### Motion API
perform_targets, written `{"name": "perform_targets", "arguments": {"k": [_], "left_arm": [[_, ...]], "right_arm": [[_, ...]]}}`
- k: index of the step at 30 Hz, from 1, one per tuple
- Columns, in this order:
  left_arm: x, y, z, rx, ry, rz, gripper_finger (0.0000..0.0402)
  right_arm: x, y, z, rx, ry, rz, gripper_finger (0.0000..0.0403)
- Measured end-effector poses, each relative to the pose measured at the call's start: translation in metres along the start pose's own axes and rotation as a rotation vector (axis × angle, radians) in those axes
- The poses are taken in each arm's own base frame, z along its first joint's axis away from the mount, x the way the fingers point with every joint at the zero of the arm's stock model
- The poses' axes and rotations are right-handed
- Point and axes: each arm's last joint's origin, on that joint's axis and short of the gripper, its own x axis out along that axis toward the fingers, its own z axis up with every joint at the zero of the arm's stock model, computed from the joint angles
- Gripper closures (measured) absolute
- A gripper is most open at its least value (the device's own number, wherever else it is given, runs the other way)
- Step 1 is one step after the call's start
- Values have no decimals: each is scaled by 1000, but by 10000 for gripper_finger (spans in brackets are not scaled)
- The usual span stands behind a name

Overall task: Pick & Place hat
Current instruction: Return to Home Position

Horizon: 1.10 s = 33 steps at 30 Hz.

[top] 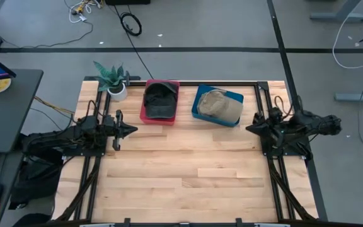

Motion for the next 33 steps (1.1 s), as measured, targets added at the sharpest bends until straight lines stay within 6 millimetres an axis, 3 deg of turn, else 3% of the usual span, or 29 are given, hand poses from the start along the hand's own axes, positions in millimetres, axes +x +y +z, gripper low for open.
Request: {"name": "perform_targets", "arguments": {"k": [7,20,27,33], "left_arm": [[0,0,0,0,3,1,399],[0,0,-1,-1,6,1,399],[0,0,0,-1,5,1,399],[0,0,0,-1,5,1,399]], "right_arm": [[-4,-1,0,-69,-30,4,403],[7,-33,-37,-79,-215,70,403],[8,-38,-39,-154,-154,55,403],[9,-50,-49,-224,-41,-73,403]]}}
